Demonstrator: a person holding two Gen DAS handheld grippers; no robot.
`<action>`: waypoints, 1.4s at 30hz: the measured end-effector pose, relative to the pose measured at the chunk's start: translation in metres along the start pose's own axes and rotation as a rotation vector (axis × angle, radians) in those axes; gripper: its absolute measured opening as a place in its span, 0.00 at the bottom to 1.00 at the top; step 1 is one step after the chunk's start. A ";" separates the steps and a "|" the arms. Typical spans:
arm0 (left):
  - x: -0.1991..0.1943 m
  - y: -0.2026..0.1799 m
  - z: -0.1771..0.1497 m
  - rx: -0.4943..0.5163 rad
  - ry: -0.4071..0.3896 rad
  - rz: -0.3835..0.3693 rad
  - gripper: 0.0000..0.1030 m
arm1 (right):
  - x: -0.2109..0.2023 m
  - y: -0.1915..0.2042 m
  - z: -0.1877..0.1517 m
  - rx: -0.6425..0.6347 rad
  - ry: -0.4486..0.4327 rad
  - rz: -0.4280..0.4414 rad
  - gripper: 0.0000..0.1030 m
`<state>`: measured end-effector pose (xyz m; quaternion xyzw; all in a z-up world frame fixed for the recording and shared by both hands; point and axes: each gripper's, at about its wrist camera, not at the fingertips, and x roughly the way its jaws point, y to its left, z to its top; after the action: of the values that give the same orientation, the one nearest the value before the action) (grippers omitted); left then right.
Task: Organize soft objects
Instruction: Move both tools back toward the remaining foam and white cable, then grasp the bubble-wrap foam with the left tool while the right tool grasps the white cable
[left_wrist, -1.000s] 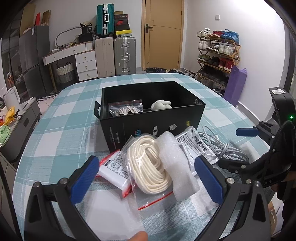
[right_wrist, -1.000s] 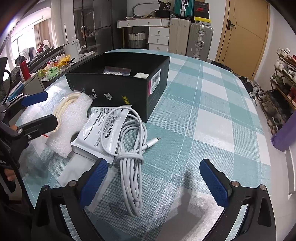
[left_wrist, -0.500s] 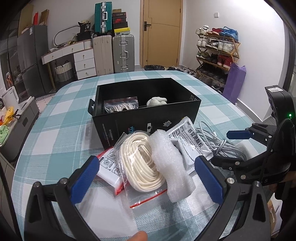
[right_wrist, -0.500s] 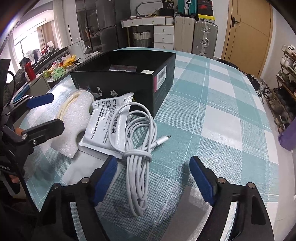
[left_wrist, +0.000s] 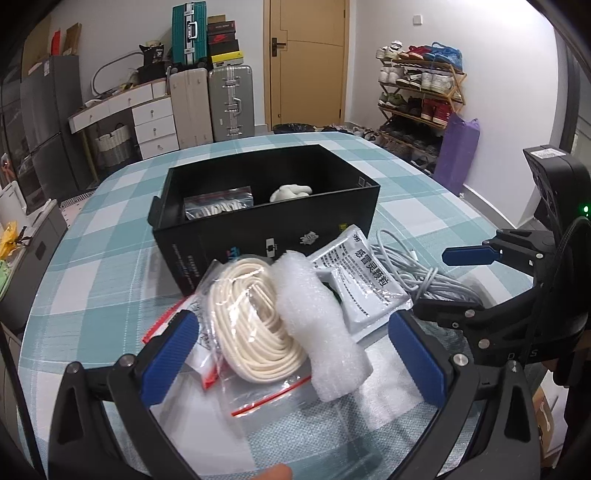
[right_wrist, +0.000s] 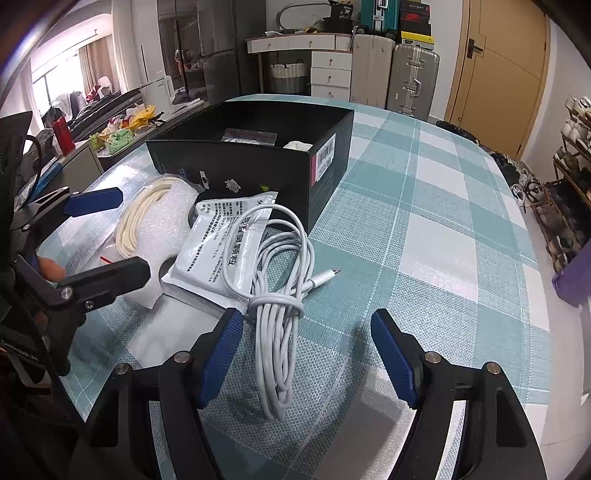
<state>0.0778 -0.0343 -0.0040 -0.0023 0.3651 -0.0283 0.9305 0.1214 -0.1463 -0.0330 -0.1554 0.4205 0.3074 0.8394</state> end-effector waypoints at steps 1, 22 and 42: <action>0.001 -0.001 0.000 0.002 0.001 0.000 1.00 | 0.000 0.000 0.000 -0.002 0.001 0.000 0.69; 0.012 -0.001 -0.004 0.033 0.041 0.026 0.73 | 0.006 0.004 -0.002 -0.007 0.018 0.010 0.54; 0.000 0.005 -0.003 0.030 0.022 0.053 0.53 | 0.006 0.005 -0.002 -0.012 0.019 0.005 0.52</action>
<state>0.0763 -0.0289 -0.0066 0.0214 0.3747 -0.0092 0.9269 0.1198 -0.1416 -0.0391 -0.1620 0.4268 0.3106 0.8337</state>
